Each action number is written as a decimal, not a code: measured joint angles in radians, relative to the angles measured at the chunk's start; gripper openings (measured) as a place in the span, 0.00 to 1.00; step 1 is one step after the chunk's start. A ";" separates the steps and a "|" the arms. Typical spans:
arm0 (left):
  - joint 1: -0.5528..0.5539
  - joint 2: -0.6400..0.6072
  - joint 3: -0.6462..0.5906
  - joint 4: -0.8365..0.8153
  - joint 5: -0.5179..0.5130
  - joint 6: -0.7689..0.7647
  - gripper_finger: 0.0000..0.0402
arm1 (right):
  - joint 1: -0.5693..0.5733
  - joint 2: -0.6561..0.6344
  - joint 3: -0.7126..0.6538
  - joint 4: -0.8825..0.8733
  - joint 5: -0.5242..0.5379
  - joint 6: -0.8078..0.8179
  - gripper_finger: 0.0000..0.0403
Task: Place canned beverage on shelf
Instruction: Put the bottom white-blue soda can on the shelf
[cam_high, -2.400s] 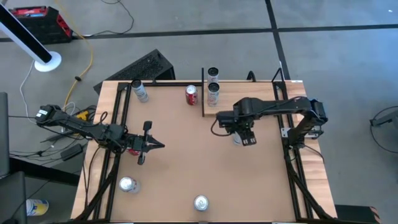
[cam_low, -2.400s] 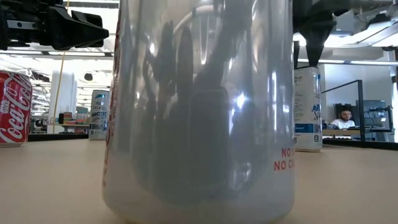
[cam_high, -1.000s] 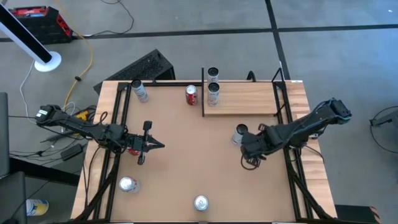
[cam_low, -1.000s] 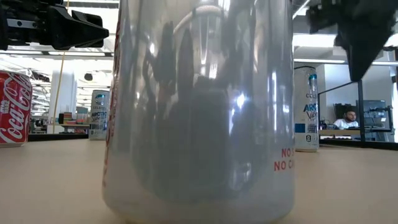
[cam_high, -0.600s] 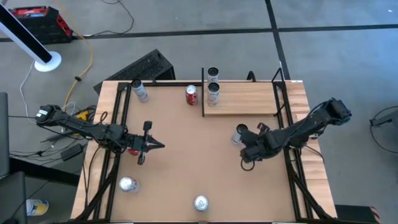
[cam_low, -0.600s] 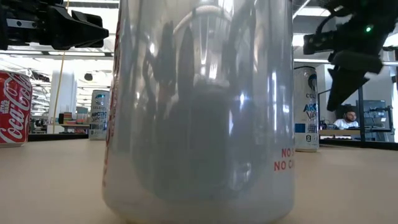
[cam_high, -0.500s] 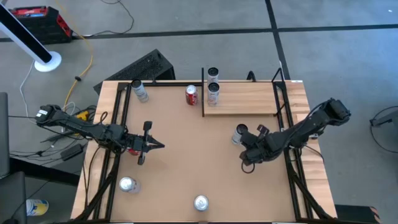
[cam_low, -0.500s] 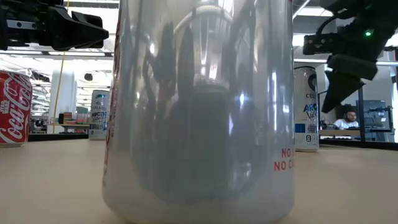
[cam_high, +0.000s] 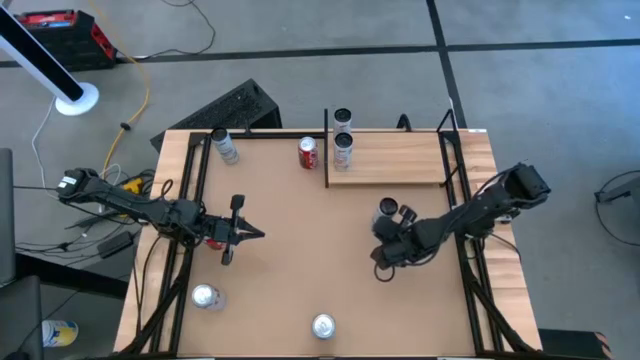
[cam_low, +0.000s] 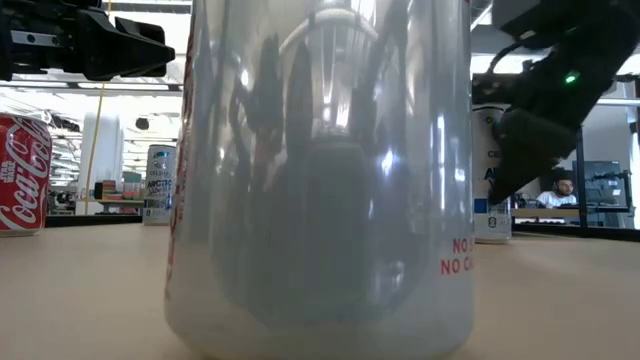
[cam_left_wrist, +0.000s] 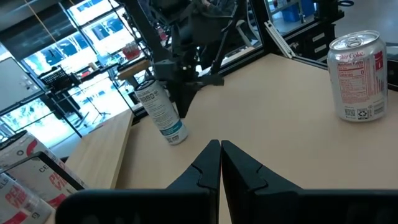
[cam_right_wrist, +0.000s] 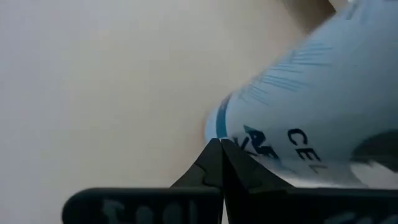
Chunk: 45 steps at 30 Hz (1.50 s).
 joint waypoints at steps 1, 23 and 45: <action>0.000 0.000 0.000 0.000 0.000 0.000 0.00 | -0.010 0.007 0.000 0.012 0.007 -0.002 0.04; 0.000 0.000 0.000 -0.001 0.000 0.000 0.00 | -0.012 0.092 0.001 0.092 -0.012 0.240 0.05; 0.000 0.000 0.000 -0.001 0.000 0.000 0.00 | -0.053 0.300 0.023 0.293 0.369 0.643 0.05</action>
